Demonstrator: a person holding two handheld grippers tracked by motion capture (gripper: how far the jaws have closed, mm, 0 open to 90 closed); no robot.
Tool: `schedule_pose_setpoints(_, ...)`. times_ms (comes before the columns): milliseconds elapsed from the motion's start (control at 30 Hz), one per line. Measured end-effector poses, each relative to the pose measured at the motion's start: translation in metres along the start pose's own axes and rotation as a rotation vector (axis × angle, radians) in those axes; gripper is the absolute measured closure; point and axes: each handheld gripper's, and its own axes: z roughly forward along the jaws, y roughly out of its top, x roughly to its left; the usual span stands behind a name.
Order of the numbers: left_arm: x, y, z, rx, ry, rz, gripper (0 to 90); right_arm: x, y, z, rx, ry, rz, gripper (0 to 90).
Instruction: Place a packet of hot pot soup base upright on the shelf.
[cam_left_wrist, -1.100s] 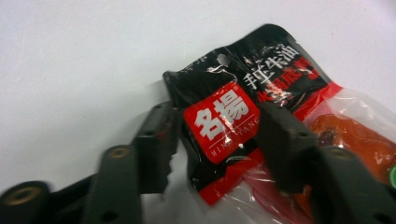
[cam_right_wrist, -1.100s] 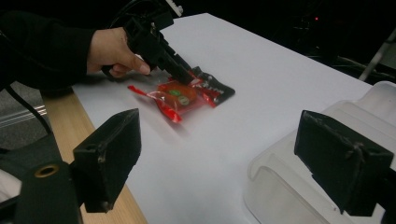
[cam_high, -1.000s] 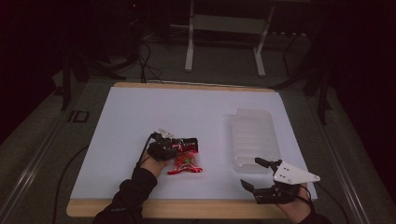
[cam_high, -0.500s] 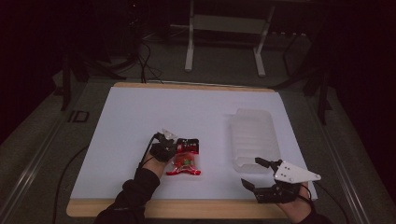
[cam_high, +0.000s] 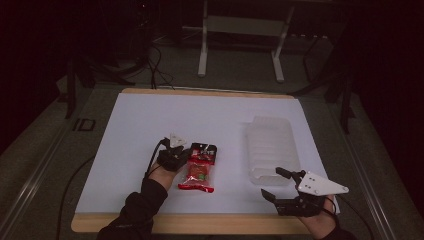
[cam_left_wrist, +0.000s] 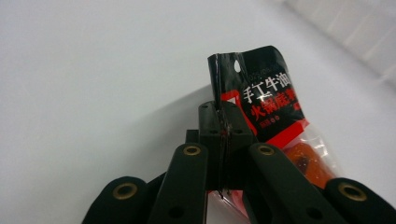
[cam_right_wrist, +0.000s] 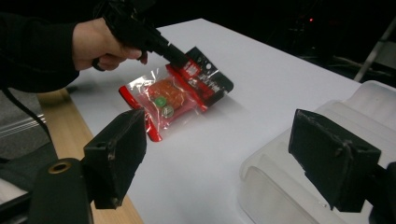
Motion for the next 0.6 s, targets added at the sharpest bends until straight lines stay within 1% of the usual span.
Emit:
schedule_pose_setpoints(33,0.0,0.001,-0.002,-0.009,-0.014,-0.006,88.8,0.0,0.0,0.0,-0.001,0.0,0.002,19.3)
schedule_pose_setpoints(67,0.0,0.002,-0.004,-0.018,-0.025,-0.003,89.0,0.0,0.0,0.0,0.0,-0.004,0.004,19.2)
schedule_pose_setpoints(133,-0.001,0.003,-0.007,-0.024,-0.031,-0.001,89.2,-0.001,0.0,0.0,0.001,0.001,0.005,19.2)
schedule_pose_setpoints(167,-0.001,0.004,-0.009,-0.032,-0.048,0.002,89.2,-0.001,0.0,0.0,0.001,0.001,0.005,19.2)
schedule_pose_setpoints(200,-0.002,0.005,-0.011,-0.042,-0.055,0.01,89.2,-0.001,0.0,0.0,0.0,-0.001,0.006,19.3)
schedule_pose_setpoints(233,-0.002,0.005,-0.011,-0.042,-0.055,0.01,89.2,-0.001,0.0,0.0,0.0,-0.001,0.006,19.3)
schedule_pose_setpoints(267,-0.003,0.008,-0.018,-0.057,-0.08,0.027,89.3,-0.001,0.0,0.0,0.0,0.006,0.005,19.3)
schedule_pose_setpoints(300,-0.004,0.008,-0.019,-0.059,-0.083,0.028,89.3,-0.002,0.0,0.0,0.0,0.009,0.002,19.3)
schedule_pose_setpoints(333,-0.005,0.009,-0.022,-0.066,-0.1,0.033,89.3,-0.002,0.0,0.0,-0.001,0.01,0.0,19.3)
schedule_pose_setpoints(500,-0.01,0.013,-0.033,-0.087,-0.133,0.046,89.3,-0.001,0.001,-0.001,-0.007,0.016,0.009,20.6)
schedule_pose_setpoints(533,-0.011,0.014,-0.036,-0.089,-0.136,0.057,89.3,-0.001,0.001,-0.001,-0.01,0.014,0.009,20.6)
schedule_pose_setpoints(600,-0.013,0.016,-0.041,-0.099,-0.148,0.061,89.3,-0.002,0.002,-0.002,-0.012,0.012,0.008,20.8)
